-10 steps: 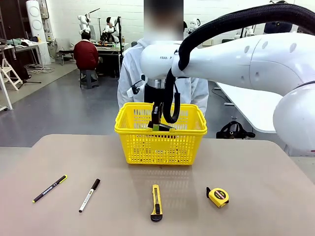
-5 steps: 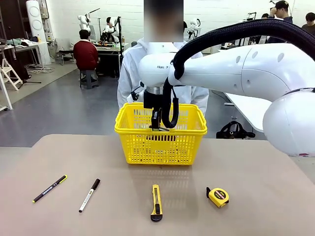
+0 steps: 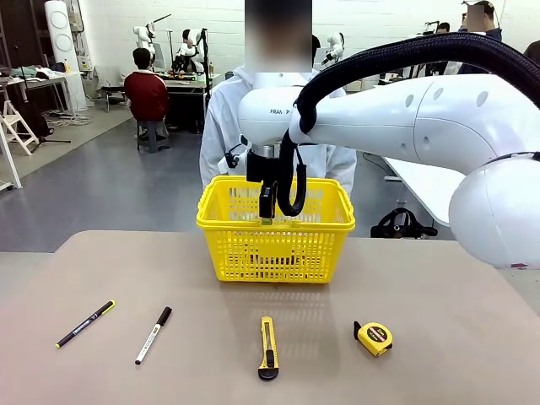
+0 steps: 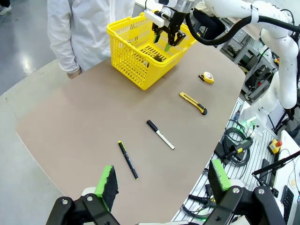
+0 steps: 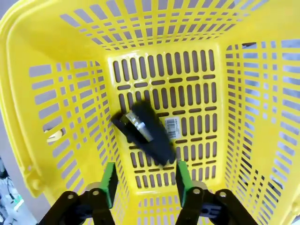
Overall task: Place the items the person wants into the basket.
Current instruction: Pick up the item the person points to and place it in the Market Basket.
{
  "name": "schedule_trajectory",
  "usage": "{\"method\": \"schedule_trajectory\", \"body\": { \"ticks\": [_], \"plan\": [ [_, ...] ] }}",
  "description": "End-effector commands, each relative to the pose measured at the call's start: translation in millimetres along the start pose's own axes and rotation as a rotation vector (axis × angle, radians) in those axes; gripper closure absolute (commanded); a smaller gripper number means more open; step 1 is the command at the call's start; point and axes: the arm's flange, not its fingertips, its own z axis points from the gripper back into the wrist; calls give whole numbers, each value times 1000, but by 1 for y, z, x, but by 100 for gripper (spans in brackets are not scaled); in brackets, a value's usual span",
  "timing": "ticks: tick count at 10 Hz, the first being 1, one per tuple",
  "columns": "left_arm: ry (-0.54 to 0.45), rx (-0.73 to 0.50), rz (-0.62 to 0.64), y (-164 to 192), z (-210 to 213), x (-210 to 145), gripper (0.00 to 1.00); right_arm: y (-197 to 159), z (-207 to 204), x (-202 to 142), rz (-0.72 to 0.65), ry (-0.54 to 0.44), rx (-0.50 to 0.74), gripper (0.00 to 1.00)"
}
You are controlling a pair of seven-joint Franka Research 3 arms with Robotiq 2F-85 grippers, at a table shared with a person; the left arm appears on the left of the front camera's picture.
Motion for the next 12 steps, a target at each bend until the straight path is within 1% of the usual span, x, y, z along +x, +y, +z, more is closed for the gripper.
{"method": "schedule_trajectory", "body": {
  "ticks": [1,4,5,6,7,8,9,10,11,12],
  "plan": [
    [-17,-12,-24,1,2,0,0,-8,6,8,21,31,-9,0],
    [-17,-12,-24,1,2,0,0,-3,17,0,0,10,-7,0],
    [-17,-12,-24,1,2,0,0,9,34,-11,-61,-4,-5,0],
    [-17,-12,-24,1,2,0,0,30,70,-41,-192,-39,-7,0],
    [-17,-12,-24,1,2,0,0,54,110,-82,-282,-102,-34,0],
    [-17,-12,-24,1,2,0,0,84,145,-132,-384,-156,-84,0],
    [-17,-12,-24,1,2,0,0,116,171,-188,-486,-196,-134,0],
    [-17,-12,-24,1,2,0,0,151,187,-254,-575,-247,-184,0],
    [-17,-12,-24,1,2,0,0,177,189,-311,-651,-285,-204,0],
    [-17,-12,-24,1,2,0,0,199,182,-363,-712,-327,-212,0]
  ]
}}
